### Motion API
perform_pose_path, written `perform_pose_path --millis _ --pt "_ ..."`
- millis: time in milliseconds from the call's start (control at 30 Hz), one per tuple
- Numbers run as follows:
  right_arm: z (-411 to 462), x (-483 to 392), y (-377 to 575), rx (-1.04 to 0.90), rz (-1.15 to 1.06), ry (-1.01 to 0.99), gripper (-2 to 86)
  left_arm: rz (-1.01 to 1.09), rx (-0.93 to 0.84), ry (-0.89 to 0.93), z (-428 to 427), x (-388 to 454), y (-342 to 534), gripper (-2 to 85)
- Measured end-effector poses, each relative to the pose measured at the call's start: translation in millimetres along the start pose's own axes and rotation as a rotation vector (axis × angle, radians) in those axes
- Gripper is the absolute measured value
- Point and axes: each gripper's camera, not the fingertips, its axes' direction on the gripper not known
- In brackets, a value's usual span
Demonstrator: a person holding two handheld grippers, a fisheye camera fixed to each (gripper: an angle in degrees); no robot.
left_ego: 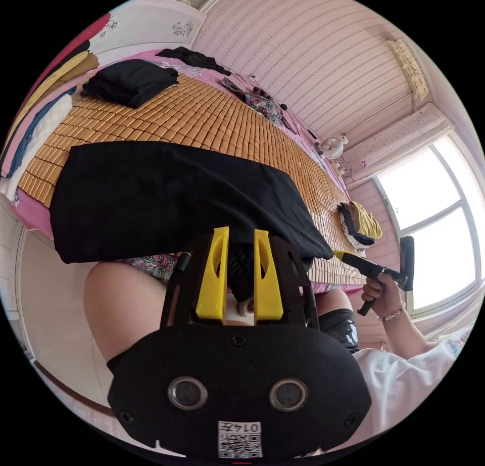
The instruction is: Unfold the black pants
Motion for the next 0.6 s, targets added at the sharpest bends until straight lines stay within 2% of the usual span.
perform_pose_path --millis 100,267,367,533,600 --pt "-31.4 -19.7 -9.5 -0.049 0.043 -0.1 0.6 0.018 -0.078 -0.017 22.1 -2.1 -6.5 7.4" --pt "-183.7 -73.4 2.3 0.265 -0.028 -0.423 0.1 0.039 -0.109 -0.068 35.4 -6.9 -6.7 7.4" --pt "-256.9 -87.9 15.4 0.444 -0.112 -0.534 0.0 0.027 -0.104 -0.055 33.3 -15.6 -7.5 7.3" --pt "-309.8 -84.2 28.3 0.625 -0.155 -0.585 0.1 0.017 -0.097 -0.051 29.5 -26.9 -7.5 7.0" --pt "-316.6 -81.0 29.3 0.614 -0.19 -0.654 0.1 0.015 -0.092 -0.052 28.4 -29.6 -7.1 7.0"
